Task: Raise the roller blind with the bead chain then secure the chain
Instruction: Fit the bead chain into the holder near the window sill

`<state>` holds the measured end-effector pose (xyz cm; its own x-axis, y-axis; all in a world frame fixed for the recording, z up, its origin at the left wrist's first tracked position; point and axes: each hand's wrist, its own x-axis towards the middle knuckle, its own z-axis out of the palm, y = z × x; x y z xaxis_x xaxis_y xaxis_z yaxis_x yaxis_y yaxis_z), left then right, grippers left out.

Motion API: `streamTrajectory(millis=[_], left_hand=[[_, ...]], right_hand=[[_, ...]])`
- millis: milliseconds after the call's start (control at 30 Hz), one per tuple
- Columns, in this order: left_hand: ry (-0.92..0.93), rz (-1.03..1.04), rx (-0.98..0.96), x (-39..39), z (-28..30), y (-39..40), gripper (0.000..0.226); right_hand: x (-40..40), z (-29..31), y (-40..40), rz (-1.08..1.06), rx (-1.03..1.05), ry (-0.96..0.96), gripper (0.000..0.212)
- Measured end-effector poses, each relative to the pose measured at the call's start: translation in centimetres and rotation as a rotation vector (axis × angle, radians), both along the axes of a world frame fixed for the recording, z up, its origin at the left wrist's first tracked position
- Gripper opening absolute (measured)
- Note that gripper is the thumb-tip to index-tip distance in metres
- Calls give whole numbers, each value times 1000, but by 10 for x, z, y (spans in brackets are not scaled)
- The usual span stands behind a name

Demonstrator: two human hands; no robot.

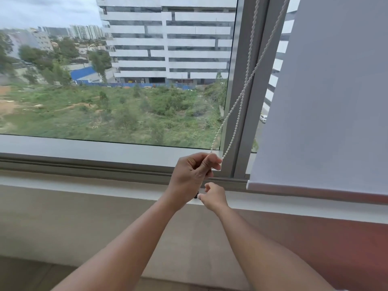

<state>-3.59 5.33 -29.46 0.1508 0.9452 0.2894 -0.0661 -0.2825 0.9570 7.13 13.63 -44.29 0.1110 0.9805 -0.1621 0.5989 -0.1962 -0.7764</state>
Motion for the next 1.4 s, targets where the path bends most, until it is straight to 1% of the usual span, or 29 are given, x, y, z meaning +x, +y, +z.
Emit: streamTrajectory(millis=[67,167,267,333,500,533,600,733,833,933,1000,1100,1267,1400], left_hand=[[1,-11,-9,-2,4,1,33],[4,-34,-39,-5,9,3,46],[-38,-53,-82,-7,12,5,57],[-89,-45,-107,-8,11,6,53],[-143,-28,-180,-9,10,8,18],[-158,-36,-187,-10,10,7,16],[-150,-40,-195,-11,11,7,19],[-102,15,-225,-13,13,8,15],[-111,50,-281,-14,17,5,22],[-153,43,-316,-16,22,5,21],[-161,16,-287,-16,37,-10,20],[-174,15,-293,-18,35,-9,17],[-125,54,-332,-24,22,-5,15],[-142,47,-319,-20,34,-13,27]], right_hand=[[-8,-9,8,-7,-20,5,52],[-17,-18,17,-53,-5,-2,35],[-25,-25,23,-104,15,-2,28],[-28,-28,26,-120,22,-7,21],[-37,-38,29,-123,46,48,13],[-37,-40,29,-125,56,47,13],[-38,-42,28,-130,78,45,13],[-37,-37,19,-118,80,54,11],[-31,-24,6,-102,59,50,11],[-26,-4,-1,-86,77,35,17],[-16,25,-19,-87,152,71,18],[-12,36,-20,-12,170,111,19],[-13,42,-27,145,130,229,31],[-3,65,-40,195,175,339,28]])
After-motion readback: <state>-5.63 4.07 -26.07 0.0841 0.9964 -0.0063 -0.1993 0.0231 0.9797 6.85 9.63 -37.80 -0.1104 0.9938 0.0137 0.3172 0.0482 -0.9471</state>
